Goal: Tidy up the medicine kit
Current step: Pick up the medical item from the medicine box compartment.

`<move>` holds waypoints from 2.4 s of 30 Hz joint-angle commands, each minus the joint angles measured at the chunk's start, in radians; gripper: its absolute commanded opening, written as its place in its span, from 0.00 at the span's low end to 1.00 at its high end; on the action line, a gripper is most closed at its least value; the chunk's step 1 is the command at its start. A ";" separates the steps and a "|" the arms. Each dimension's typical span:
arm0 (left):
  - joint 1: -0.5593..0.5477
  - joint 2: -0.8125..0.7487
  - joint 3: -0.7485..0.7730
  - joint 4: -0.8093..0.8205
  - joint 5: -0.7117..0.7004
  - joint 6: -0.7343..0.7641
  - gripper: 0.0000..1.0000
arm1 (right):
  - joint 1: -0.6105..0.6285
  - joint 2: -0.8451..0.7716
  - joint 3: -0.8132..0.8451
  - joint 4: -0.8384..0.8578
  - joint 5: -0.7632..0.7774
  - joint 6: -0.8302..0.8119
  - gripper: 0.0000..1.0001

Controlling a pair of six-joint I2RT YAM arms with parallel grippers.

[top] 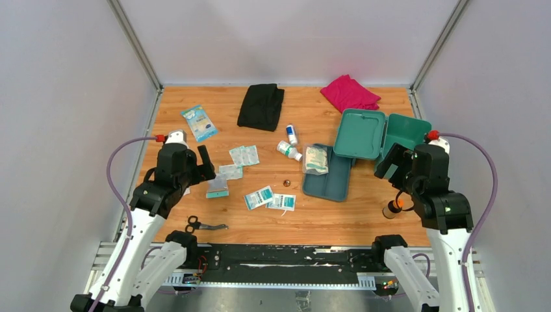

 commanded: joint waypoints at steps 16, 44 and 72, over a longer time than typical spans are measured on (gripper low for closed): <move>0.009 -0.061 0.144 -0.024 -0.106 0.048 1.00 | -0.013 0.054 -0.059 0.030 -0.052 -0.143 0.99; 0.009 0.041 0.080 0.067 -0.033 0.217 1.00 | 0.338 0.446 0.000 0.261 -0.236 -0.132 0.95; 0.009 0.051 0.078 0.066 -0.044 0.217 1.00 | 0.599 1.238 0.372 0.358 0.095 -0.224 0.90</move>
